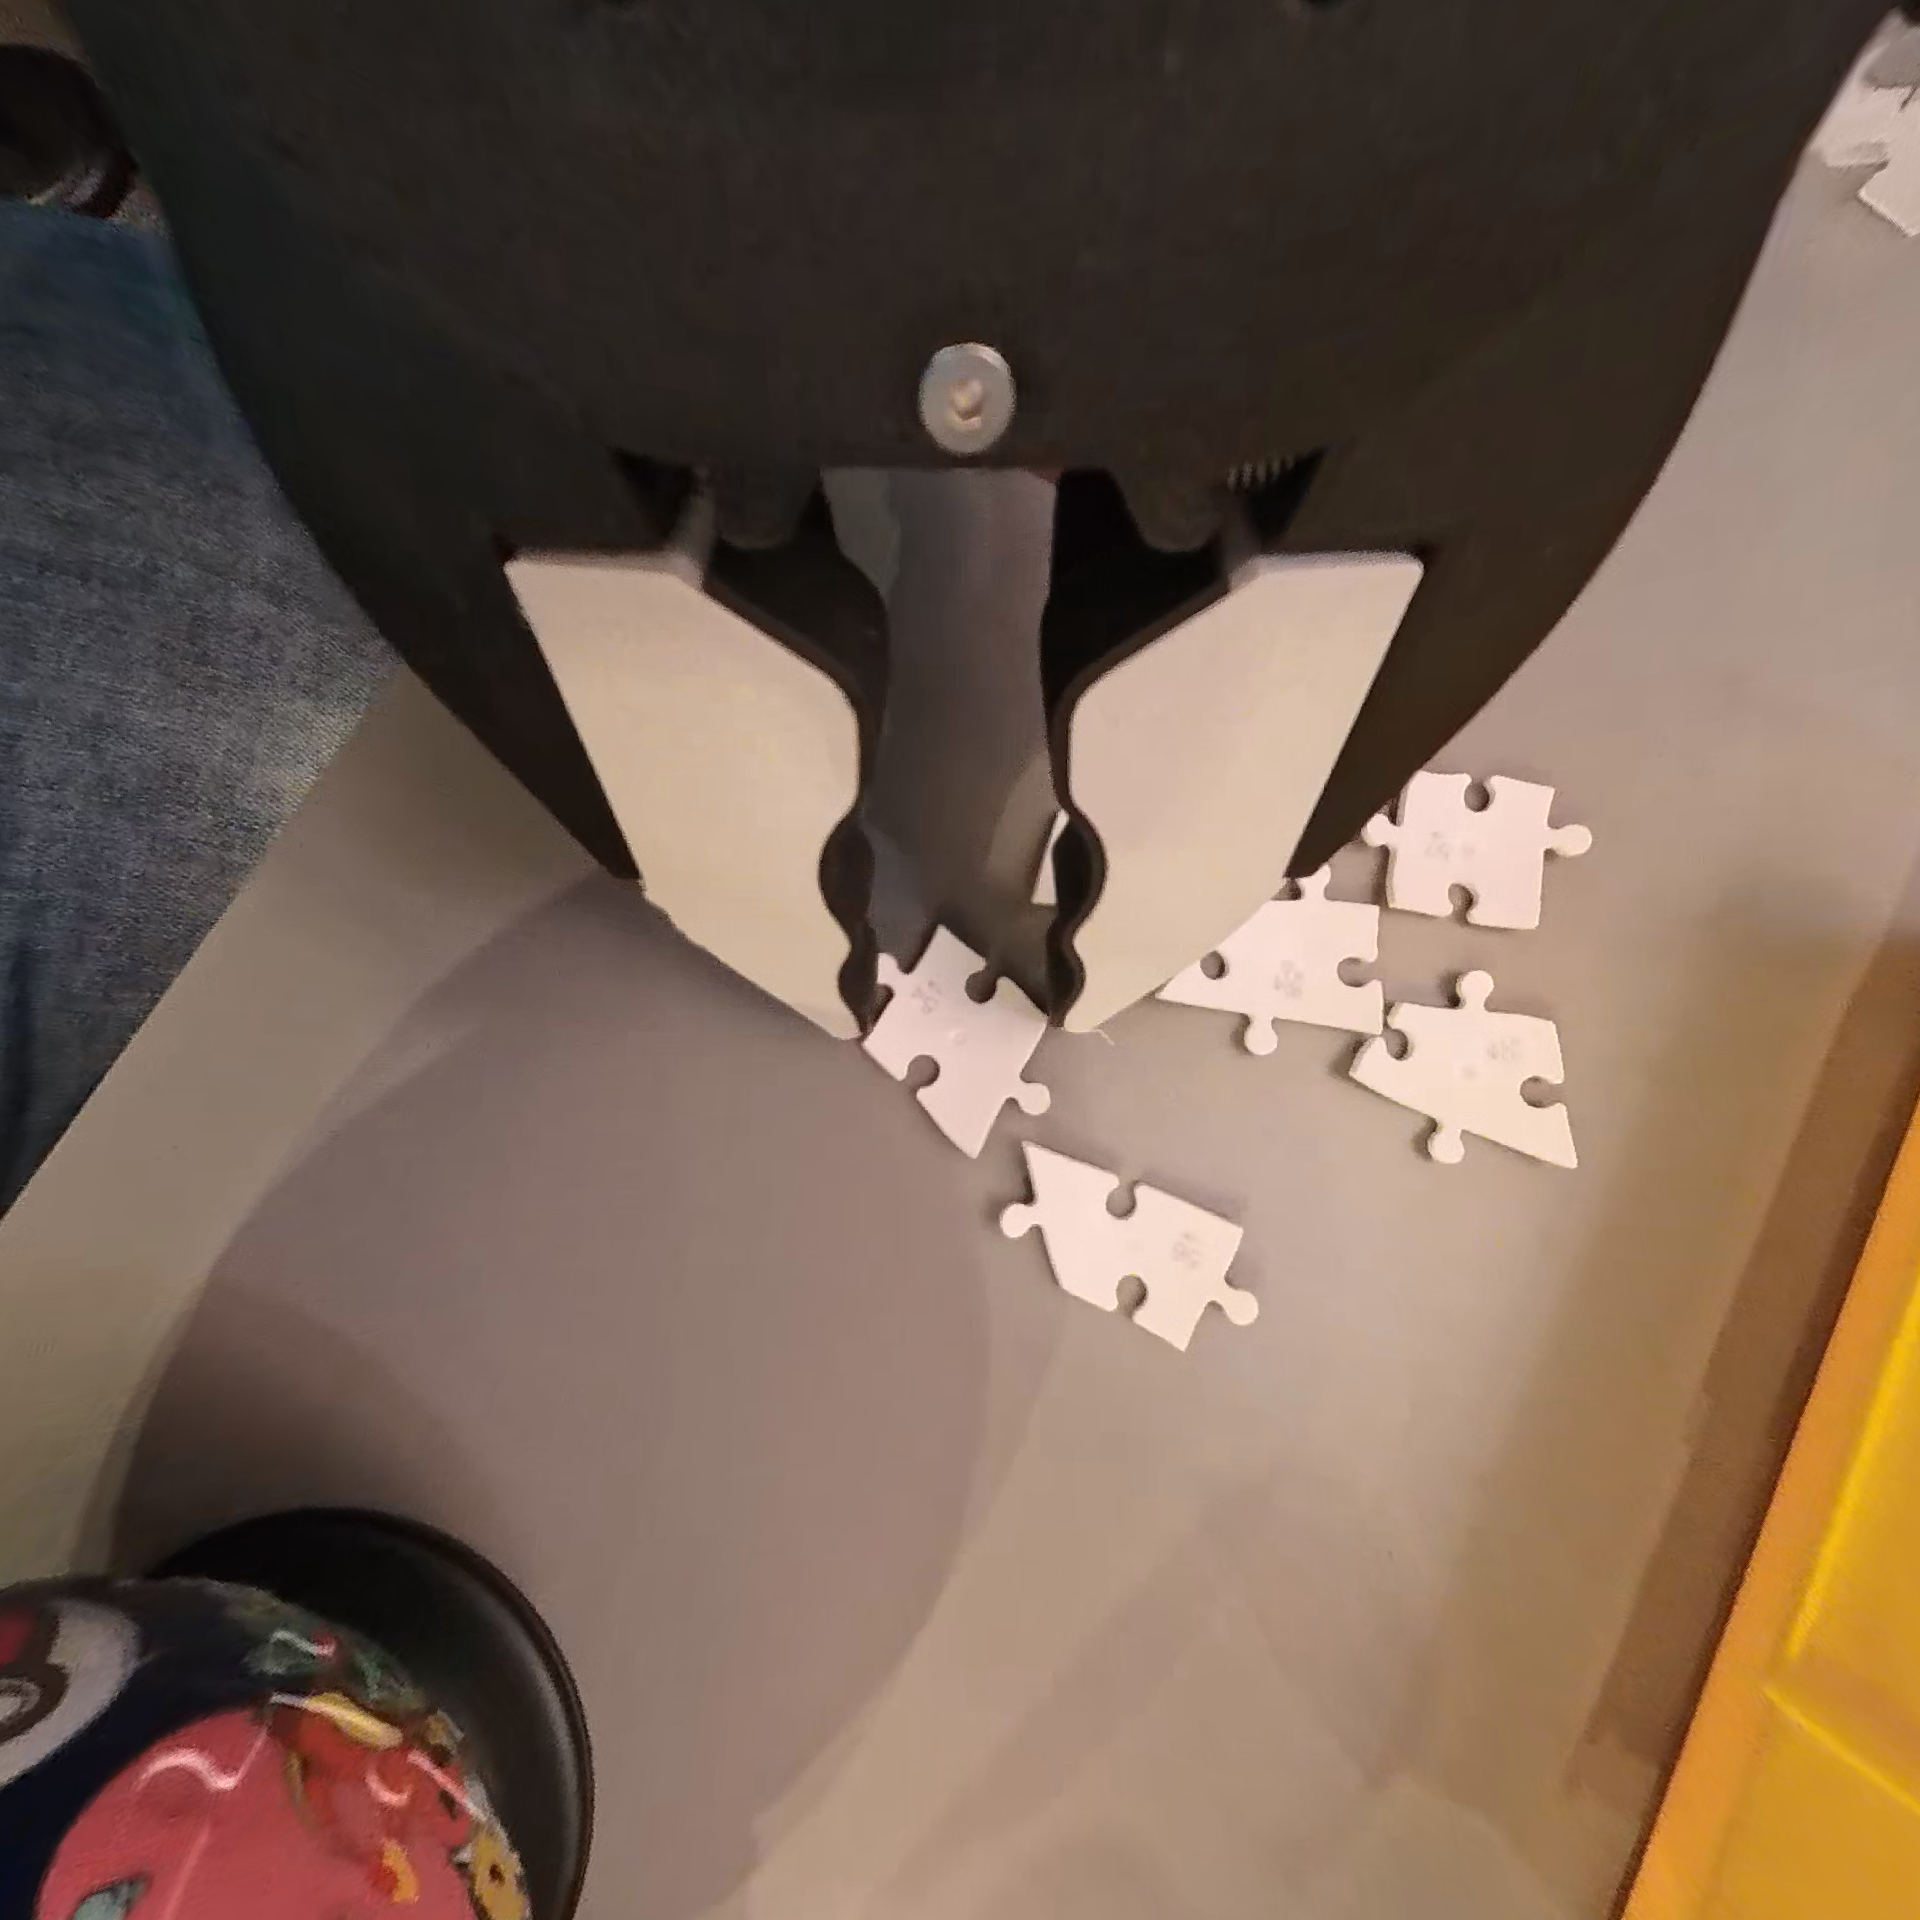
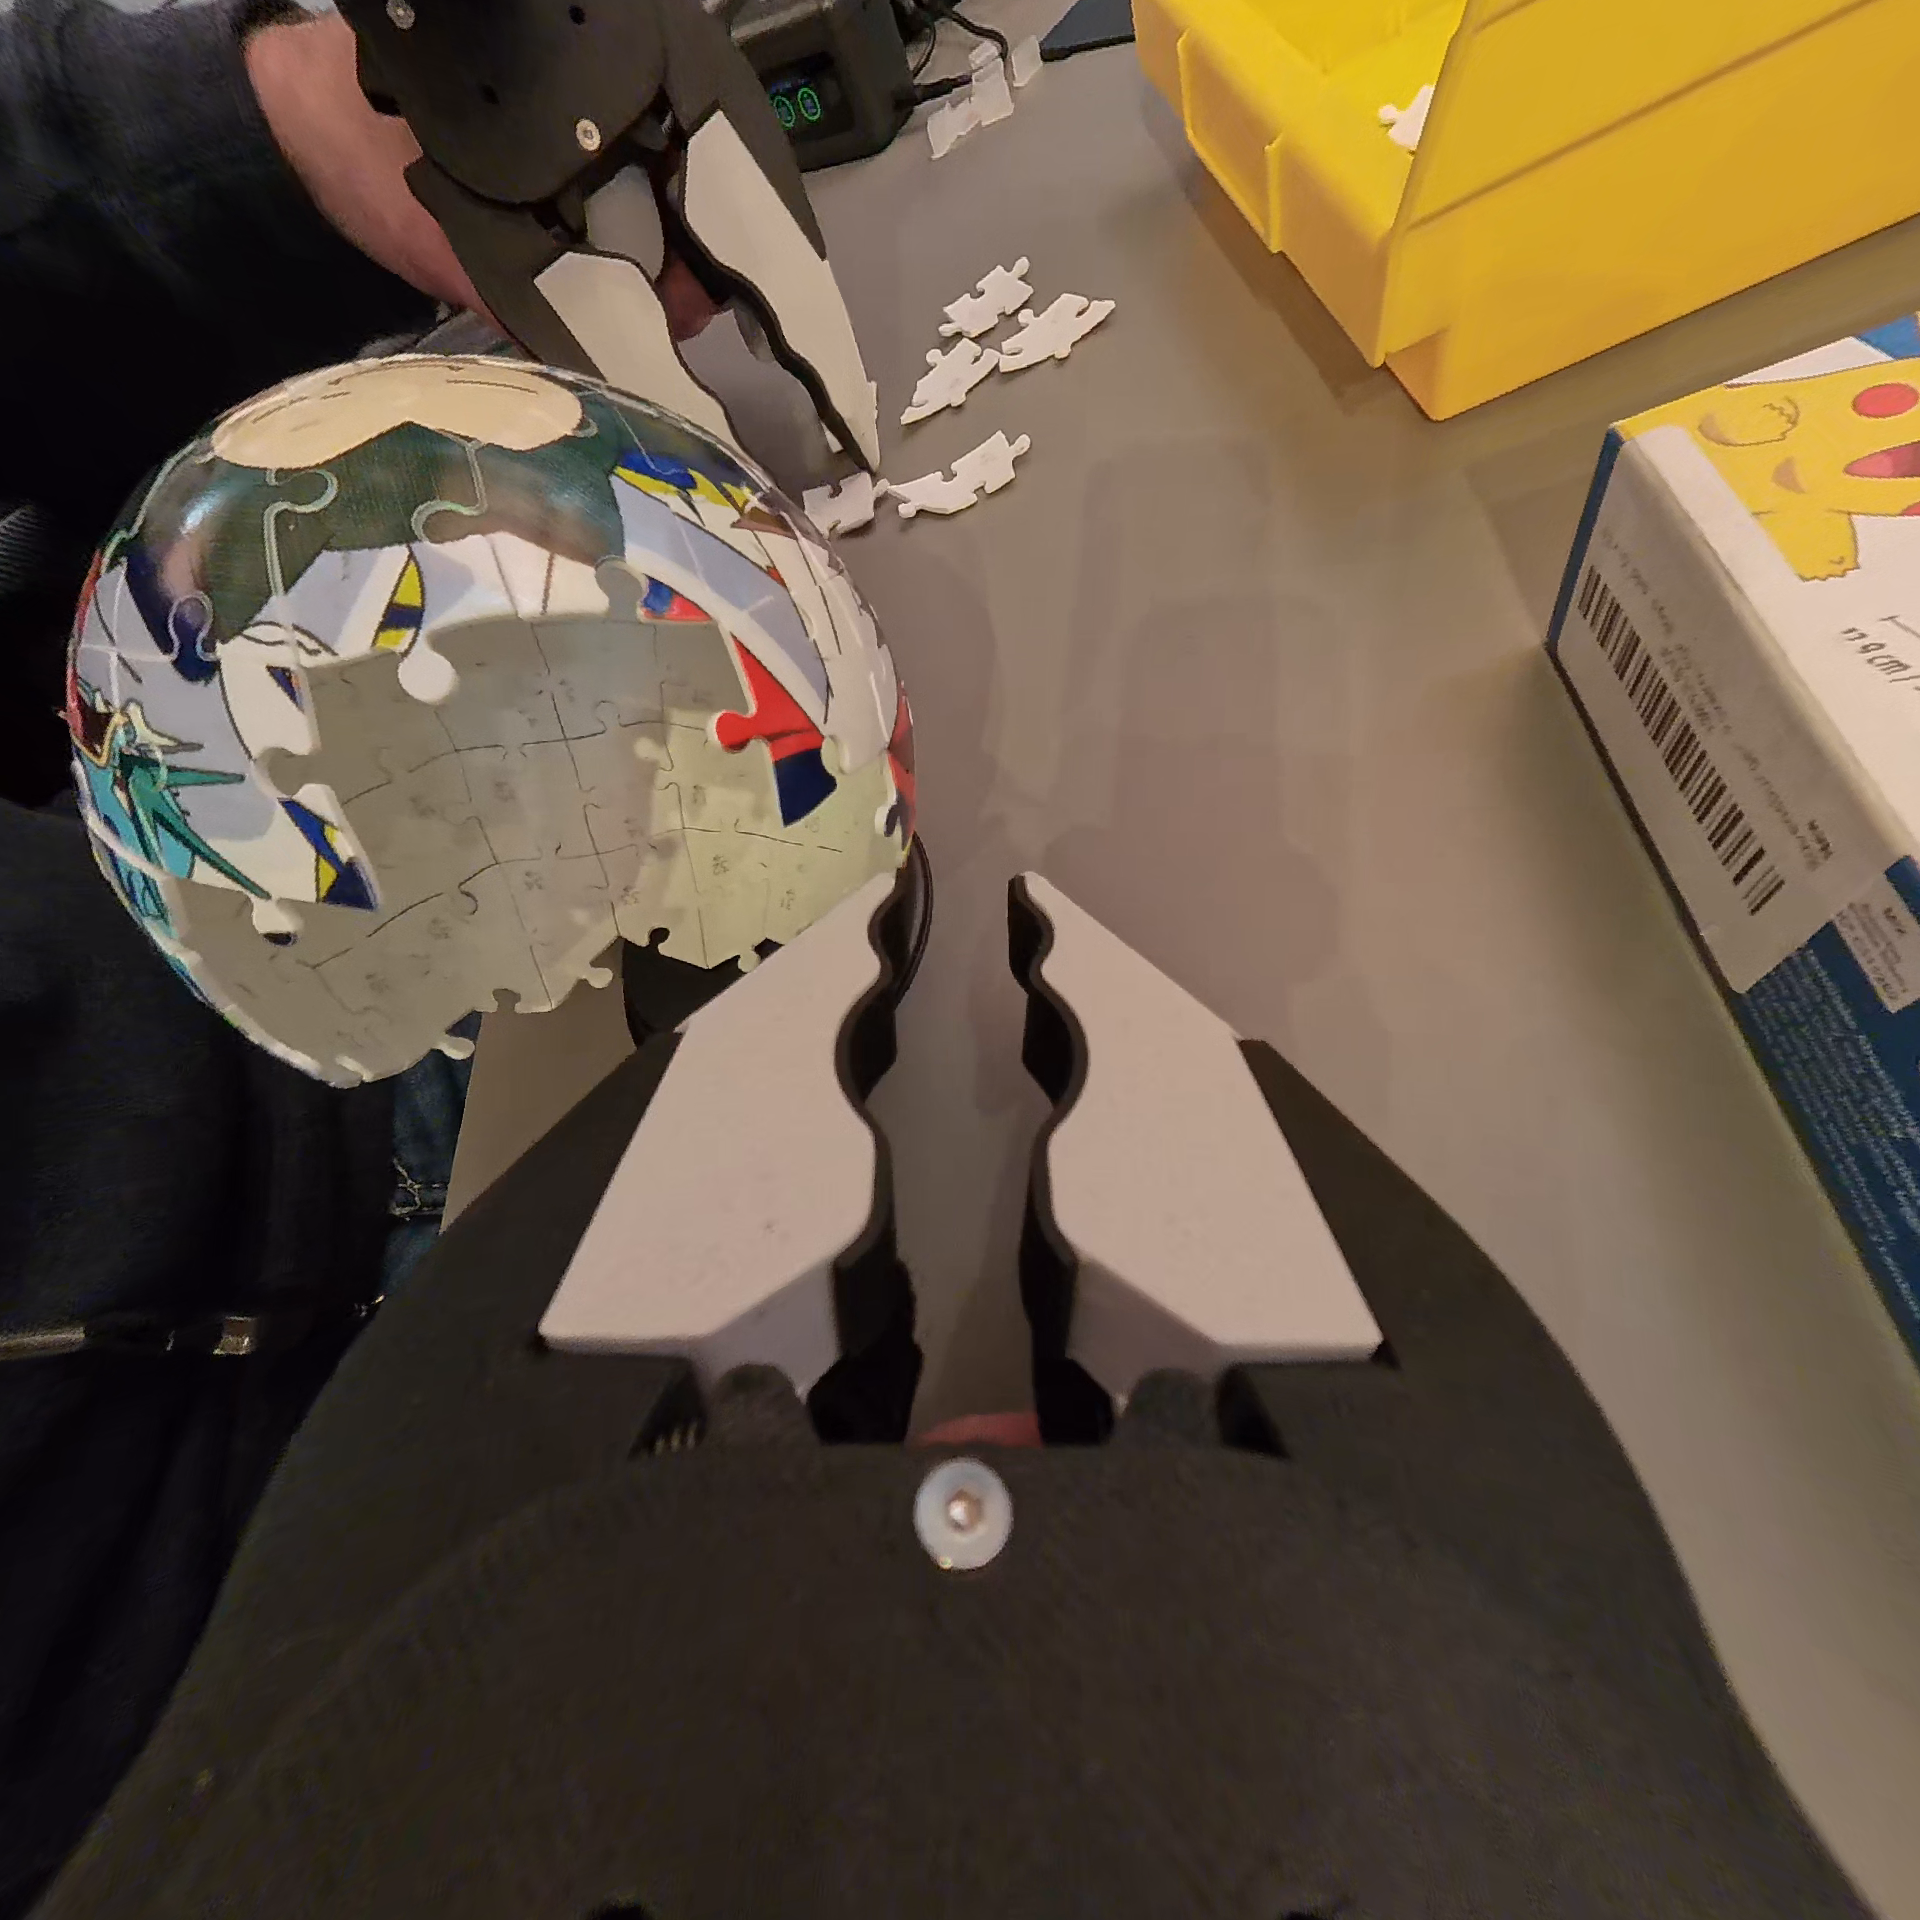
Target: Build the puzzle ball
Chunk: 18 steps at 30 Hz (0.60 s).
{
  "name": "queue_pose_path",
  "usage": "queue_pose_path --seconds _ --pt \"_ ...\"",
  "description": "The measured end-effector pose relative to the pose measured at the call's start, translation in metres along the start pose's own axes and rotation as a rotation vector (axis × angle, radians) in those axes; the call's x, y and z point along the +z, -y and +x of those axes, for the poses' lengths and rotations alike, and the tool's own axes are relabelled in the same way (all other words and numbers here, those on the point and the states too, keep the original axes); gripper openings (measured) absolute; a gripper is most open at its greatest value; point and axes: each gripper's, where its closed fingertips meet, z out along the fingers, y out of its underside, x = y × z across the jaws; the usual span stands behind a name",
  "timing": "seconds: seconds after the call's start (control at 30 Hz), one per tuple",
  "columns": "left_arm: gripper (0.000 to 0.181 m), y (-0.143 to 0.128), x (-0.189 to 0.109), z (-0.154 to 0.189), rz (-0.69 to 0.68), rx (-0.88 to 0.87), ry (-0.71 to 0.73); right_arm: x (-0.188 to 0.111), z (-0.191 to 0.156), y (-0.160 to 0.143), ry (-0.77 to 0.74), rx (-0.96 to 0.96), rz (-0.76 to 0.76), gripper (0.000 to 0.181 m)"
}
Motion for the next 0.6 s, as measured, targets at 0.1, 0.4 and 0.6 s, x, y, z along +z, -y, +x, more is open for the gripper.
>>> queue_pose_path --seconds 0.1,0.4,0.6 --pt "0.03 0.002 0.002 0.003 0.029 -0.009 0.008 -0.001 0.0 0.002 0.006 0.005 0.011 0.016" --pt "0.03 0.052 -0.03 -0.004 0.184 0.005 0.135 -0.046 0.007 0.036 -0.053 -0.067 0.142 0.026" --pt "0.03 0.154 -0.068 0.005 0.296 0.204 0.226 -0.085 -0.01 0.098 -0.057 -0.121 0.28 0.024"
